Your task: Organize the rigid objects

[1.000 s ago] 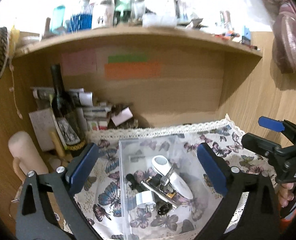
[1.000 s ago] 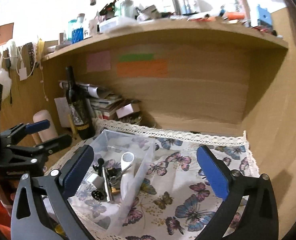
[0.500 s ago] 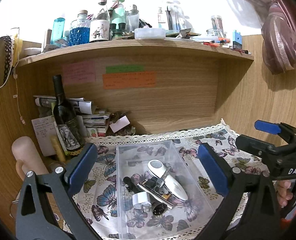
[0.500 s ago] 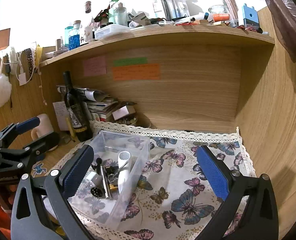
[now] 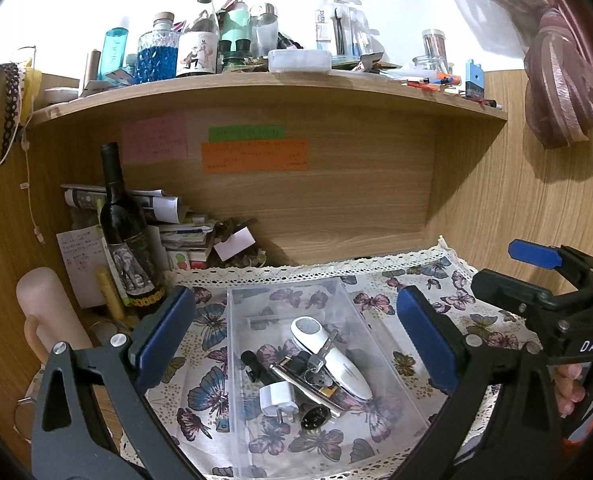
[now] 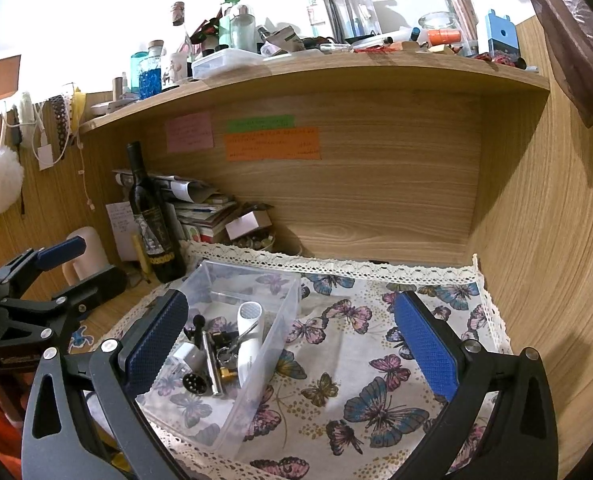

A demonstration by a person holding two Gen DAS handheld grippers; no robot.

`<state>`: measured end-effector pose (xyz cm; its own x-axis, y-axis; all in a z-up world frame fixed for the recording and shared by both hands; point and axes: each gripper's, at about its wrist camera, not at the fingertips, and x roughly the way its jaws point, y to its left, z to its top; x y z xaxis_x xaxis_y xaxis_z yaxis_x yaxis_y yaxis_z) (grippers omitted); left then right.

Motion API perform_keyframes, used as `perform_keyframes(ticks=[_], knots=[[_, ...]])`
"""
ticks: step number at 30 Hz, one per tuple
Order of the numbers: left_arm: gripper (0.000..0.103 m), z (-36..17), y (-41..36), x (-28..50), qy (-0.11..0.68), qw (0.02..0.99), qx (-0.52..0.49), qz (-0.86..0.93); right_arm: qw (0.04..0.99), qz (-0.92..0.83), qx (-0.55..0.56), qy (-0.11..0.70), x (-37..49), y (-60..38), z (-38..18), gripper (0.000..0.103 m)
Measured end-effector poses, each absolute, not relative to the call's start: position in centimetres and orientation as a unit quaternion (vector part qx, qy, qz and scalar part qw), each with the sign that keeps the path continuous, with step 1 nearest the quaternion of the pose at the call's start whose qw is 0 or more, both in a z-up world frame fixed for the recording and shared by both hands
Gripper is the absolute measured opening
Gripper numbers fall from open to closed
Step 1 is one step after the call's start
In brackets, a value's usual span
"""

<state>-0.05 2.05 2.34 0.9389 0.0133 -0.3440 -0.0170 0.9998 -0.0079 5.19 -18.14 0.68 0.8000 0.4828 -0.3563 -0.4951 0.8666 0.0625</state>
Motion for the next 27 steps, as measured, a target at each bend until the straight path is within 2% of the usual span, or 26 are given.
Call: perform_keyframes(ticks=[27], knots=[[0.102, 2.12, 2.13, 0.12, 0.185, 0.983, -0.009, 0.009, 0.952, 0.252, -0.022, 0.172, 4.62, -17.98, 0.98, 0.103]])
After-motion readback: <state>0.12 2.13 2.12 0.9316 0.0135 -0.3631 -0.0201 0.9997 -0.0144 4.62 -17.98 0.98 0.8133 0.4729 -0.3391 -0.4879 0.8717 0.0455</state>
